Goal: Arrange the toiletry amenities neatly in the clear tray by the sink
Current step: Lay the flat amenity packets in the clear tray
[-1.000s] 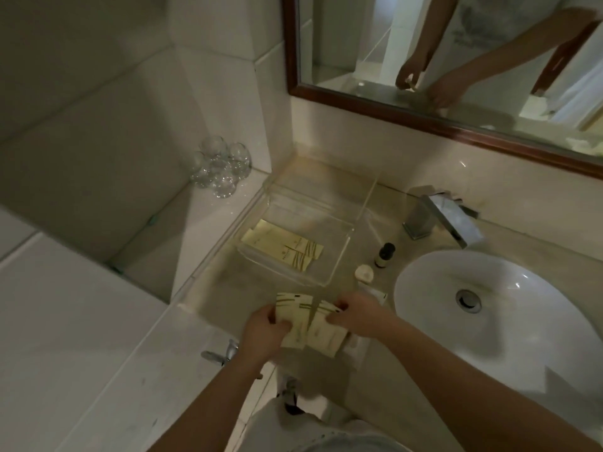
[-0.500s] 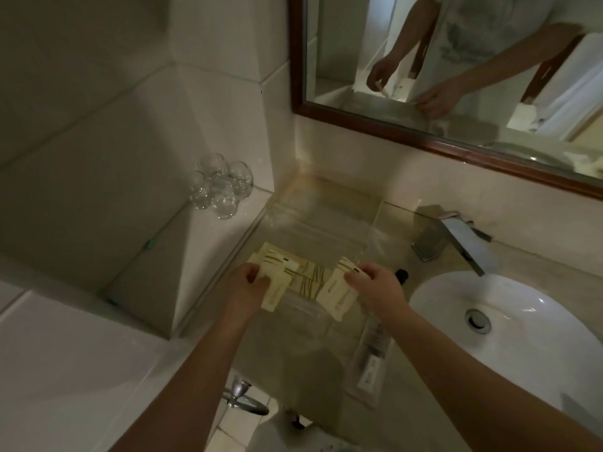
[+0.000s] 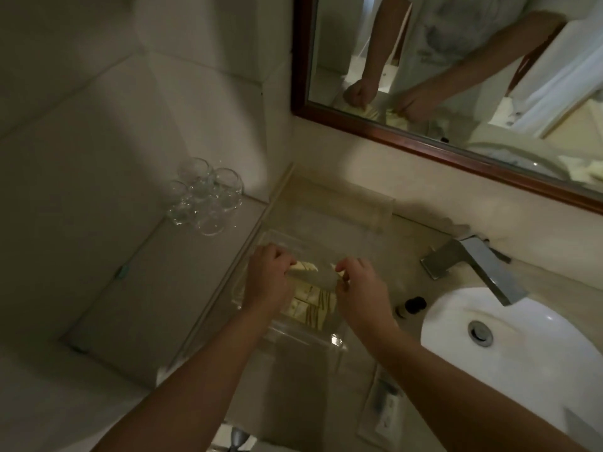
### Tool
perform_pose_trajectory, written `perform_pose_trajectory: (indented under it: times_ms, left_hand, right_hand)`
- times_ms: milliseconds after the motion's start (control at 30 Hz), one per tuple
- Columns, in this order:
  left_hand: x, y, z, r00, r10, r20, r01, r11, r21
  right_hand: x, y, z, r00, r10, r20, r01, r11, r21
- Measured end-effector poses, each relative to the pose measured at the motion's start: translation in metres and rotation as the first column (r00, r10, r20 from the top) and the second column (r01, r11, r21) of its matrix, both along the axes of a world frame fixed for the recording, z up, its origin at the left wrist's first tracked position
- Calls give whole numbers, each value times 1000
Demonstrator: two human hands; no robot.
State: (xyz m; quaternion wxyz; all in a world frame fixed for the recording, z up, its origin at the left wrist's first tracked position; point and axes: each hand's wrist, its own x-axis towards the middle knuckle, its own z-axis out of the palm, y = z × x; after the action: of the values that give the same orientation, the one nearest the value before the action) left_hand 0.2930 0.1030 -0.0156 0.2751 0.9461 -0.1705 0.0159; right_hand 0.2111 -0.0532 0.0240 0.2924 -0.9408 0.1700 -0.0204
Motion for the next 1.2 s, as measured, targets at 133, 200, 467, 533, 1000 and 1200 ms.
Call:
perform_pose_trajectory:
  times_ms: [133,200,467,533,1000,1200]
  left_hand:
    - [8,4,-13,997,-22,-69,24,999,27]
    - [14,7,-17,993,-17,-118,23,998,53]
    - [12,31,-10,987,94,-130,-95,996,5]
    - [7,34,-10,985,81,-150,-88,995,-38]
    - [-10,28,-5,882,-344,-322,407,901,150]
    - [-9,25,-4,857,-359,-370,450,872,195]
  right_hand:
    - [7,12,-20,993,38,-109,-46,996,-75]
    - [8,16,-27,992,21,-125,-28,998,-54]
    - [-2,6,-37,991,-65,-116,48,988,-150]
    - [-2,3,-39,989,-93,-112,73,982,-176]
    - [-2,0,-42,981,-153,-123,140,984,-112]
    - [-3,4,-34,993,-119,25,120,991,-63]
